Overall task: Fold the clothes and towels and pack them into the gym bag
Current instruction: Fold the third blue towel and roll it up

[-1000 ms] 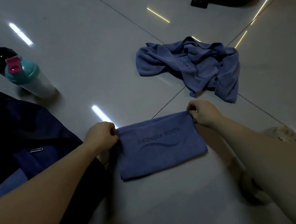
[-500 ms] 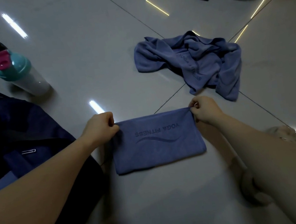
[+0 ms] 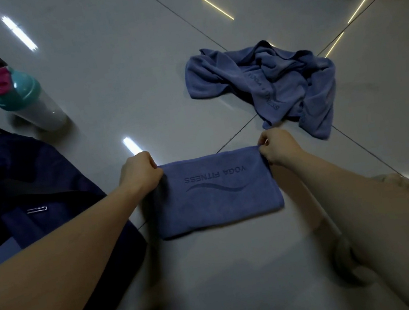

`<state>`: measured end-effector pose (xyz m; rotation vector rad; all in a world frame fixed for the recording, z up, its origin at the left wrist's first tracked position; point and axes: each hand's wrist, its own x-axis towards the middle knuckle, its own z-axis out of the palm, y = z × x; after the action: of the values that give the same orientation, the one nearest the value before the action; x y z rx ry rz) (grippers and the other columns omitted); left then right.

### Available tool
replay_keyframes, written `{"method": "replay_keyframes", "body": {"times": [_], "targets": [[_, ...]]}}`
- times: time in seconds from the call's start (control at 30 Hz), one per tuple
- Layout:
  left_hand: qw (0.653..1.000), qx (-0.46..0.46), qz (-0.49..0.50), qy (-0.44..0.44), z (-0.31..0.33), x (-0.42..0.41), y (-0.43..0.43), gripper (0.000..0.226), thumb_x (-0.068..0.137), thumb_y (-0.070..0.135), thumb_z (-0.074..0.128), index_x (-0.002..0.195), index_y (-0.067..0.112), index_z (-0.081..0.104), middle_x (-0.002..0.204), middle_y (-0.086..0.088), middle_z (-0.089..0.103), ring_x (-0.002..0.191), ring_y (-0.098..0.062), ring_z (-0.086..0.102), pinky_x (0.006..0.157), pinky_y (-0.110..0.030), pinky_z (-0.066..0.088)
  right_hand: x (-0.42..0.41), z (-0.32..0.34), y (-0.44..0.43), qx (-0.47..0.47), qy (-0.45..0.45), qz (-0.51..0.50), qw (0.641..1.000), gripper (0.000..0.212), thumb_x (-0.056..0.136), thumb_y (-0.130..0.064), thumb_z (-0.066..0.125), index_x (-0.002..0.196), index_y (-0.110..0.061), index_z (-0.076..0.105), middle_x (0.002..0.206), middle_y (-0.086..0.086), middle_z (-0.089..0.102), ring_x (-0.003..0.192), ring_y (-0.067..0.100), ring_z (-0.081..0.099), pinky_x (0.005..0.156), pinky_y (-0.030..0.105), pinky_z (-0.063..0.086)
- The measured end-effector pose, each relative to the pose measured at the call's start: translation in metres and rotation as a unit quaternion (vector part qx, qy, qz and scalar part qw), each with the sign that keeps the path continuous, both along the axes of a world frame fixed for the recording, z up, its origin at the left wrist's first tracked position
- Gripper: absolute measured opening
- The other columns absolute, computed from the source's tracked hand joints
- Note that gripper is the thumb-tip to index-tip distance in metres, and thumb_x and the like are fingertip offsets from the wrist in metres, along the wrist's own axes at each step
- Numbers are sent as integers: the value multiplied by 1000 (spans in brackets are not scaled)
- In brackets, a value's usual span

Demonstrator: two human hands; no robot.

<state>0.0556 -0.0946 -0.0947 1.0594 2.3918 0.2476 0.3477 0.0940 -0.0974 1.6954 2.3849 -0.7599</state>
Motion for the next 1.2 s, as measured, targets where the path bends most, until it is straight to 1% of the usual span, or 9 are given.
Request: {"method": "replay_keyframes", "body": {"times": [0.2,0.27,0.33,0.43,0.57,0.9,0.97,1.07,1.2], "targets": [[985,129,-9,118,-6,25,-27,33,91,20,62,122,8,56,113,-17,60,99,-38,57,83,-47,46,-3,6,-19,81,-61,-7,995,32,97,-13,50,128,-7,53,109,19,65,96,41,61,74,43,48],[970,184,-73,144,-6,45,-39,37,89,21,62,123,9,57,120,-17,57,105,-39,54,88,-48,43,-1,10,-47,146,-39,15,988,30,95,-9,49,124,-6,53,112,18,61,98,41,59,75,44,46],[959,204,-146,128,-15,70,-50,46,92,29,53,133,9,54,140,-16,51,123,-37,48,102,-50,40,-3,0,-89,191,-16,135,972,33,90,-6,56,122,-4,58,126,19,58,109,41,58,85,46,48],[965,131,-196,112,-37,96,-60,69,100,48,31,159,13,27,167,-12,19,153,-29,16,126,-48,15,-5,-30,-130,153,-18,222,963,56,101,-27,49,154,-13,38,163,9,31,146,35,33,116,50,33],[968,72,-210,121,-63,87,-69,78,100,65,16,163,22,0,170,-8,-4,157,-24,-7,127,-44,-2,25,-53,-129,138,-76,213,964,66,104,-57,22,162,-28,6,169,0,-4,156,24,-4,125,47,5],[956,70,-262,113,-62,75,-77,91,95,77,26,162,25,-8,169,-9,-15,155,-23,-16,127,-46,-4,57,-58,-102,159,-94,247,951,71,102,-63,16,161,-31,-6,169,2,-8,156,20,-9,125,49,5],[961,59,-245,115,-56,78,-71,89,95,75,25,163,24,2,169,-11,-8,157,-27,-6,127,-46,0,54,-51,-97,147,-108,260,948,70,101,-64,13,160,-32,-8,169,2,-8,156,20,-9,125,50,7],[960,119,-207,144,-40,66,-47,69,92,57,43,147,15,45,157,-15,38,142,-35,35,118,-48,25,46,-37,-93,119,-136,263,948,73,98,-64,10,161,-29,-2,169,3,-3,156,24,-2,124,53,9],[970,55,-188,142,-27,41,-26,68,87,56,58,139,14,45,142,-11,49,132,-33,44,109,-47,36,26,-9,-117,198,-83,250,944,68,98,-48,33,155,-11,35,164,13,27,150,31,29,119,54,27]]}}
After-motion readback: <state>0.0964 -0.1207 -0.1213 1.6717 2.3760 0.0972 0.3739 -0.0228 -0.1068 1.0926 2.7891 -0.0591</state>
